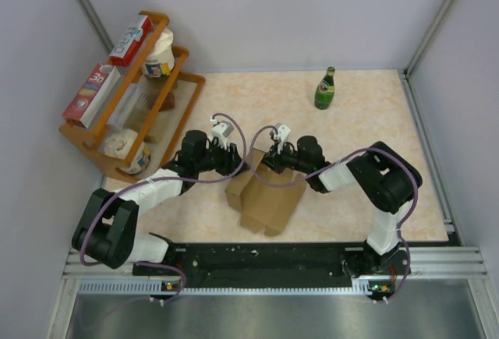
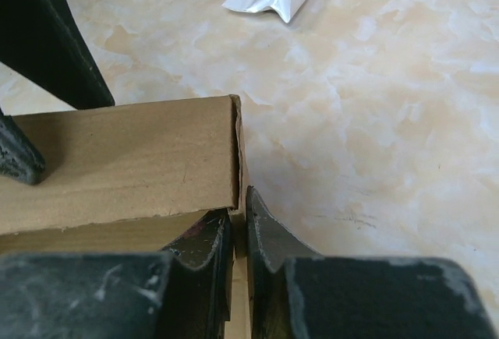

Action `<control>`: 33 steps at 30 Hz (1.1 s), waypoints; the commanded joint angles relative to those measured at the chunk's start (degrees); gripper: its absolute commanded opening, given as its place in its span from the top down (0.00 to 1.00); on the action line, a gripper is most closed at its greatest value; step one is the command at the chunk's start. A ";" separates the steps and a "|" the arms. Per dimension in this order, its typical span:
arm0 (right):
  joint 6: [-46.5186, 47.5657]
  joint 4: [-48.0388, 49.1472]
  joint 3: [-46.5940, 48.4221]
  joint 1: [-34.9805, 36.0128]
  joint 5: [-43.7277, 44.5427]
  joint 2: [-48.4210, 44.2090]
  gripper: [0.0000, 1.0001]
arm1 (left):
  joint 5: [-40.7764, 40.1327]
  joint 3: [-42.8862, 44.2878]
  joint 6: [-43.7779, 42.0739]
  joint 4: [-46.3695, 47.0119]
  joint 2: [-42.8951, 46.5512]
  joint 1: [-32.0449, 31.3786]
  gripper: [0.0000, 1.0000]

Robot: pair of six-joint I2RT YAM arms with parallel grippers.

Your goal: Fold the paper box

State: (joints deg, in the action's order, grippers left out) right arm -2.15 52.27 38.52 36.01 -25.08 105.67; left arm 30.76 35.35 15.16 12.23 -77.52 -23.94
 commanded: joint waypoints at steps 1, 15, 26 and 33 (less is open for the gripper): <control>1.10 -2.08 3.57 1.78 4.86 0.07 0.96 | 2.11 -0.28 0.05 1.22 -1.50 0.13 0.50; 5.05 -5.42 5.07 4.51 12.86 -0.02 1.00 | 2.11 -0.29 0.14 1.31 -1.67 0.13 0.50; 9.09 -21.57 7.00 4.51 10.49 -6.60 1.00 | -3.16 -1.87 4.09 2.27 9.12 2.76 0.49; 14.09 -42.82 12.79 4.51 13.12 -14.60 1.00 | -9.23 1.55 6.28 -2.03 19.32 3.47 0.44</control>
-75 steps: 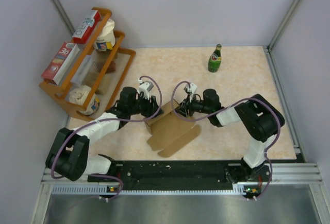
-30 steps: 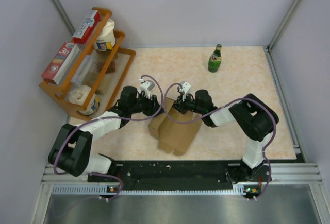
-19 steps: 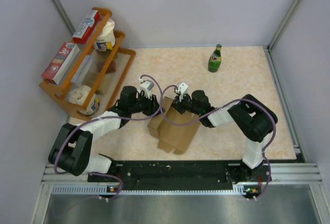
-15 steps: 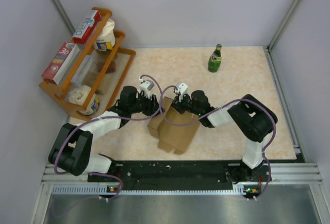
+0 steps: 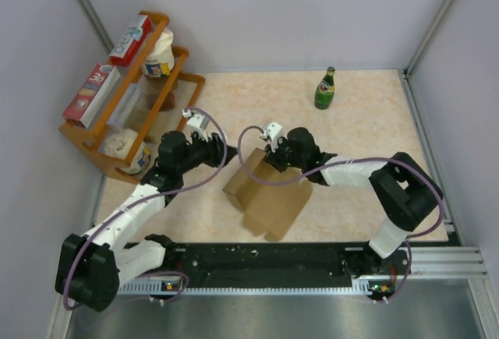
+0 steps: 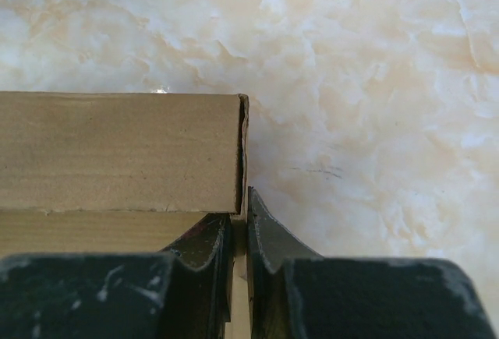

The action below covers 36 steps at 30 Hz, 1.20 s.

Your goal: Fold the paper box

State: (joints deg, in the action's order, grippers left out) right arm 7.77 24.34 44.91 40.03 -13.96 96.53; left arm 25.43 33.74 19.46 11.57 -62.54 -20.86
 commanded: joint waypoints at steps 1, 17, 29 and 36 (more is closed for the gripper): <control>5.40 -20.07 8.25 0.57 2.26 -6.09 1.00 | -4.16 3.44 2.16 -1.90 5.06 0.38 0.44; 21.76 -80.83 42.80 0.49 5.60 6.64 1.00 | -5.65 5.11 0.31 -16.14 12.79 0.47 0.44; 21.06 -91.05 50.28 1.89 10.18 16.58 0.86 | -7.15 4.06 2.77 -20.36 14.29 0.47 0.45; 20.09 -90.08 50.10 2.07 7.72 17.20 0.71 | -6.18 4.85 2.16 -21.15 12.89 0.47 0.45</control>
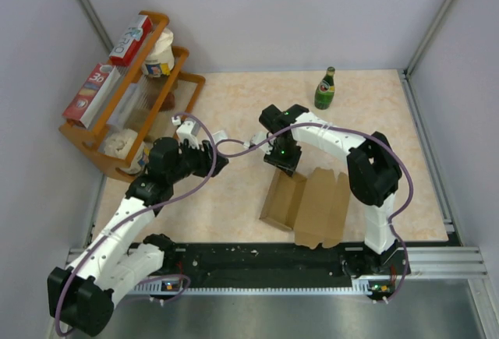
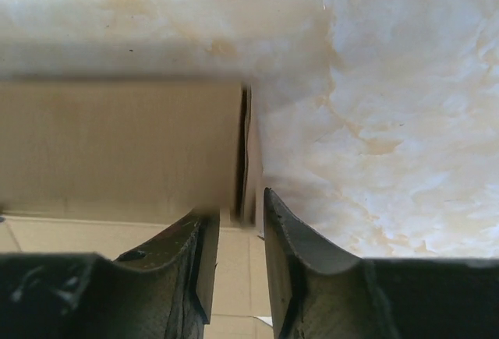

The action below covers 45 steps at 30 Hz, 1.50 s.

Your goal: Fold the paper box

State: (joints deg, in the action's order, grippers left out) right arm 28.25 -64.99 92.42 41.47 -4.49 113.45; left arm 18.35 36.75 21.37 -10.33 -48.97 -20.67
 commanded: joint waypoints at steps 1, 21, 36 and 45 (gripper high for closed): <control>-0.56 -0.58 2.59 0.71 -2.18 0.02 0.70 | 0.99 2.09 0.17 0.66 -0.86 0.28 0.45; -7.76 0.22 0.40 0.71 4.31 -7.53 0.53 | 0.02 3.76 -0.01 -1.27 -0.95 0.28 0.44; -31.20 7.41 -12.43 -1.30 22.77 -20.10 0.44 | -1.21 7.98 -0.62 -3.82 -3.67 0.28 0.43; -53.64 22.25 -30.96 -17.81 13.75 -37.76 0.44 | 2.15 16.67 -2.11 -6.27 -14.38 -0.17 0.41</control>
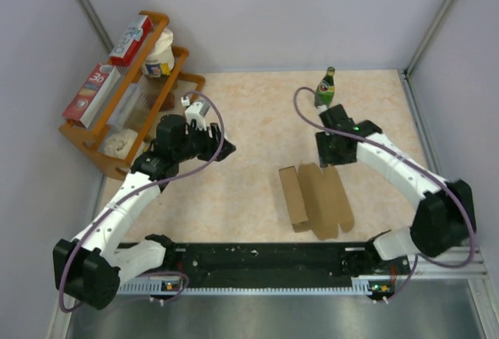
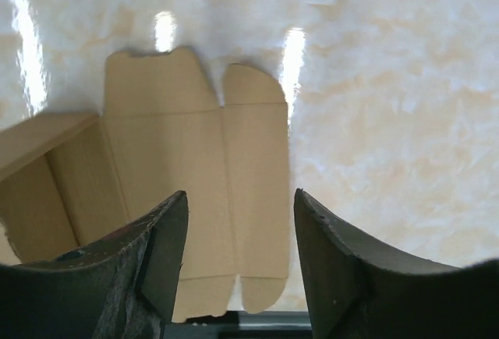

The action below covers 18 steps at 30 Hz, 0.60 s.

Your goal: Fold the paper box

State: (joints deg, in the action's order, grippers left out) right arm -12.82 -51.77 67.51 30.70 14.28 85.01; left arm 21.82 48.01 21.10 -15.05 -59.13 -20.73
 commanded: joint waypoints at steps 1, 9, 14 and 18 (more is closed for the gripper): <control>-13.45 10.97 -8.51 -8.80 -7.75 -11.25 0.44 | -3.69 6.91 -2.38 -3.39 -6.24 -0.27 0.41; -13.99 15.47 -12.75 -12.06 -14.02 -14.35 0.44 | -16.09 17.45 -1.94 -5.51 -24.07 -0.19 0.39; -13.81 17.14 -13.10 -12.07 -17.27 -14.96 0.44 | -20.94 29.05 -3.08 -12.20 -37.79 -0.10 0.39; -13.55 18.63 -14.06 -12.15 -19.46 -15.23 0.44 | -25.42 35.29 -4.49 -11.93 -46.75 -0.10 0.39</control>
State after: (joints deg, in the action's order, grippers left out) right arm -25.82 -36.99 54.17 18.94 -1.89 71.26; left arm 2.83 76.73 18.65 -24.67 -99.77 -20.84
